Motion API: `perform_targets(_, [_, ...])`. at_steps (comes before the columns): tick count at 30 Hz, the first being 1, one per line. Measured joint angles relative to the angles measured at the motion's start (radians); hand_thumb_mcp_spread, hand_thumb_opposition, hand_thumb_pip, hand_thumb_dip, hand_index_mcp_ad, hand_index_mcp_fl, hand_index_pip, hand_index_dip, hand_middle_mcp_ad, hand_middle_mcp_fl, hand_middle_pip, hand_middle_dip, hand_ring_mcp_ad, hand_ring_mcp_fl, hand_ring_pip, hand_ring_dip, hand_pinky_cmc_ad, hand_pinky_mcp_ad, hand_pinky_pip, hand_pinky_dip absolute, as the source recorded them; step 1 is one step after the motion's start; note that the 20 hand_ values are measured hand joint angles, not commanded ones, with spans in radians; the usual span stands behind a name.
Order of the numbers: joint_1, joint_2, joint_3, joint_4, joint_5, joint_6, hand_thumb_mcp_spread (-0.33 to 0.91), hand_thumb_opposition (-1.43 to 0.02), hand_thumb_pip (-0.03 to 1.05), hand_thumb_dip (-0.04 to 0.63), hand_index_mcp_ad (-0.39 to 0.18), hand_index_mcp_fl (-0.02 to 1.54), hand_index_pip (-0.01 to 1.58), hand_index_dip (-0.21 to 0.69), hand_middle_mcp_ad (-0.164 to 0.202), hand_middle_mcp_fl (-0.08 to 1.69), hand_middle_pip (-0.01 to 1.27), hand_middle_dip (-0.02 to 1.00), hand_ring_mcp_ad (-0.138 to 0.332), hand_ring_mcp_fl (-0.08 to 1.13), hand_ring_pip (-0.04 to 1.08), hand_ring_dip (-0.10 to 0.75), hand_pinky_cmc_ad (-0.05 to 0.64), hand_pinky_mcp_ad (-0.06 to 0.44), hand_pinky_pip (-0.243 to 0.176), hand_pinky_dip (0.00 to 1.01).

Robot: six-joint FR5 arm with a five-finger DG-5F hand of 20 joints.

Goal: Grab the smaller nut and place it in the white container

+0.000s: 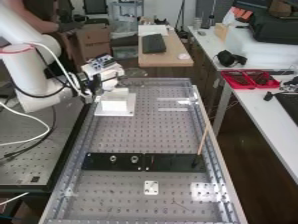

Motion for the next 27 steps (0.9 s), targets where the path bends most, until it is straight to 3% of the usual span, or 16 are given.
perform_targets(5, [0.010, -0.009, 0.003, -0.008, 0.018, 0.008, 0.48, -0.98, 0.59, 0.169, -0.133, 0.52, 1.55, 0.269, 0.037, 0.10, 0.14, 0.21, 0.126, 0.00, 0.11, 0.124, 0.335, 0.279, 0.037, 0.18])
perform_targets(8, [0.015, -0.016, 0.009, -0.023, 0.034, 0.010, 0.48, -0.97, 0.59, 0.173, -0.141, 0.42, 1.56, 0.281, 0.037, 0.10, 0.14, 0.21, 0.126, 0.00, 0.11, 0.124, 0.332, 0.279, 0.037, 0.18])
perform_targets(17, [0.017, -0.023, 0.021, -0.047, 0.075, 0.025, 0.45, -0.87, 0.65, 0.190, -0.161, 0.12, 1.41, 0.202, 0.033, 0.07, 0.14, 0.21, 0.127, 0.00, 0.10, 0.120, 0.332, 0.279, 0.037, 0.18])
perform_targets(21, [0.014, -0.009, 0.024, -0.050, 0.113, 0.037, 0.43, -0.84, 0.71, 0.190, -0.161, 0.05, 1.37, 0.169, 0.033, 0.02, 0.14, 0.21, 0.127, 0.00, 0.10, 0.120, 0.335, 0.279, 0.037, 0.18])
perform_targets(27, [-0.004, 0.035, 0.032, -0.062, 0.192, 0.051, 0.41, -0.82, 0.71, 0.190, -0.159, 0.02, 1.32, 0.141, 0.033, 0.02, 0.14, 0.21, 0.129, 0.00, 0.10, 0.120, 0.332, 0.278, 0.030, 0.21])
